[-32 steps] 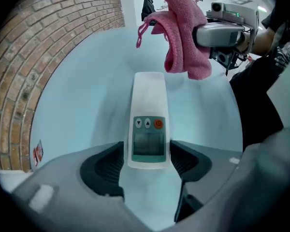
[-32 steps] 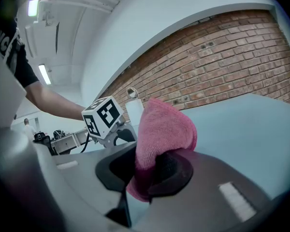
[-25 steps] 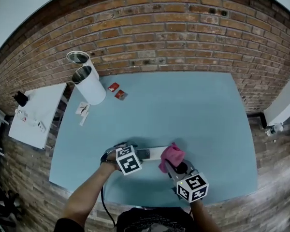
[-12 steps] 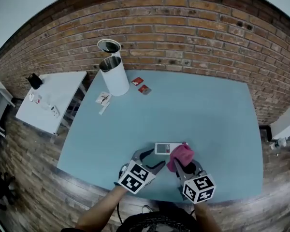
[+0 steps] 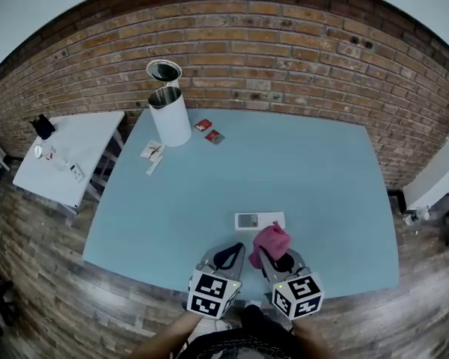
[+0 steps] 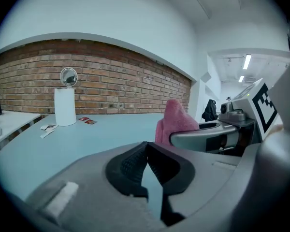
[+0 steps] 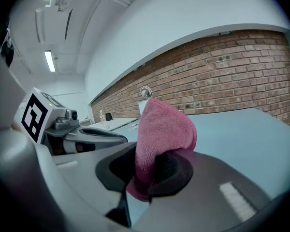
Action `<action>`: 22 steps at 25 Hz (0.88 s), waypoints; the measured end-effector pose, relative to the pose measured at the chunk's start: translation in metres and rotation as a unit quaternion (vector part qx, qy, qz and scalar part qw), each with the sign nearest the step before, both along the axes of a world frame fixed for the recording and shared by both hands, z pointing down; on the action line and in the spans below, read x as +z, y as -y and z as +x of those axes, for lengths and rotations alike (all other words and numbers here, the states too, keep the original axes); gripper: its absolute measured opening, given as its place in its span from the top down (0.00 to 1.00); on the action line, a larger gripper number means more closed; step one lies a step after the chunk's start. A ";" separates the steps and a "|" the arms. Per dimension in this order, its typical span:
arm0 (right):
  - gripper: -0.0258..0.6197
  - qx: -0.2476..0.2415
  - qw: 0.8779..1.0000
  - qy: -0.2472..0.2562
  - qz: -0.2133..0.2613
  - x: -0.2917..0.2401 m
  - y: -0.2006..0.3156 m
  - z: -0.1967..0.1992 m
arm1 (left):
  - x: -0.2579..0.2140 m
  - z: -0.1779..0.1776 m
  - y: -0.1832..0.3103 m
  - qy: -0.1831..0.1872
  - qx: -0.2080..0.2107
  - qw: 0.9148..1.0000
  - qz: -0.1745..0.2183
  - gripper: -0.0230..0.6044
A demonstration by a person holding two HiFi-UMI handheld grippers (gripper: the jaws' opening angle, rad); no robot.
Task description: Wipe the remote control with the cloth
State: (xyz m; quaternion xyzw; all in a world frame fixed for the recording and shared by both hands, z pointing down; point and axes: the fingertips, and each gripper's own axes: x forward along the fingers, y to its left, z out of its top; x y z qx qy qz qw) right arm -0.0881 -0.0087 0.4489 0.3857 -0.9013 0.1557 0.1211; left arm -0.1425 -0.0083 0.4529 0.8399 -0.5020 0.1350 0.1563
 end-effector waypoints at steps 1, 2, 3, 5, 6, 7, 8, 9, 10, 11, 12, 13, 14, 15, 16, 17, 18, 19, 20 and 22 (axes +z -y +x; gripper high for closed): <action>0.86 0.001 1.000 -0.003 0.003 -0.001 -0.004 0.001 | -0.001 0.001 -0.004 -0.003 -0.003 1.000 0.002 0.96; 0.86 0.003 1.000 -0.006 0.005 -0.002 -0.008 0.002 | -0.002 0.003 -0.007 -0.007 -0.005 1.000 0.003 0.96; 0.86 0.006 1.000 -0.009 0.009 -0.003 -0.011 0.004 | -0.003 0.004 -0.009 -0.009 -0.006 1.000 0.003 0.96; 0.86 0.014 1.000 -0.014 0.015 -0.005 -0.017 0.007 | -0.003 0.006 -0.015 -0.011 -0.009 1.000 0.003 0.96; 0.86 0.019 1.000 -0.016 0.019 -0.006 -0.020 0.008 | -0.003 0.007 -0.018 -0.010 -0.012 1.000 0.002 0.96; 0.86 0.024 0.999 -0.019 0.022 -0.007 -0.023 0.009 | -0.003 0.007 -0.021 -0.009 -0.013 1.000 0.001 0.96; 0.86 0.029 0.999 -0.020 0.026 -0.009 -0.026 0.010 | -0.003 0.009 -0.024 -0.008 -0.014 1.000 0.000 0.96; 0.86 0.034 0.999 -0.021 0.028 -0.010 -0.029 0.011 | -0.003 0.010 -0.027 -0.009 -0.015 1.000 -0.001 0.96; 0.86 0.038 0.999 -0.022 0.029 -0.012 -0.031 0.012 | -0.004 0.012 -0.029 -0.010 -0.015 1.000 -0.001 0.96; 0.86 0.040 0.998 -0.023 0.030 -0.013 -0.033 0.013 | -0.004 0.013 -0.031 -0.010 -0.015 1.000 -0.002 0.96; 0.86 0.041 0.998 -0.025 0.029 -0.014 -0.036 0.014 | -0.005 0.014 -0.033 -0.010 -0.015 1.000 -0.002 0.96; 0.86 0.042 0.998 -0.026 0.028 -0.014 -0.038 0.015 | -0.005 0.015 -0.035 -0.009 -0.016 1.000 -0.002 0.96; 0.86 0.044 0.998 -0.028 0.027 -0.014 -0.041 0.016 | -0.005 0.015 -0.036 -0.008 -0.017 1.000 -0.002 0.96; 0.86 0.045 0.998 -0.030 0.027 -0.014 -0.043 0.017 | -0.005 0.015 -0.037 -0.007 -0.017 1.000 -0.001 0.97; 0.86 0.046 0.998 -0.032 0.026 -0.013 -0.045 0.018 | -0.006 0.016 -0.038 -0.005 -0.017 1.000 0.001 0.97; 0.86 0.046 0.998 -0.034 0.026 -0.012 -0.047 0.019 | -0.006 0.017 -0.039 -0.003 -0.016 1.000 0.002 0.97; 0.86 0.047 0.998 -0.036 0.025 -0.011 -0.049 0.020 | -0.006 0.018 -0.040 -0.002 -0.016 1.000 0.003 0.97; 0.86 0.047 0.998 -0.038 0.025 -0.010 -0.050 0.022 | -0.006 0.020 -0.041 -0.001 -0.015 1.000 0.004 0.97; 0.86 0.047 0.998 -0.040 0.025 -0.010 -0.051 0.023 | -0.006 0.021 -0.041 -0.001 -0.013 1.000 0.004 0.97; 0.86 0.047 0.998 -0.046 0.026 -0.010 -0.052 0.026 | -0.007 0.026 -0.042 -0.001 -0.008 1.000 0.007 0.97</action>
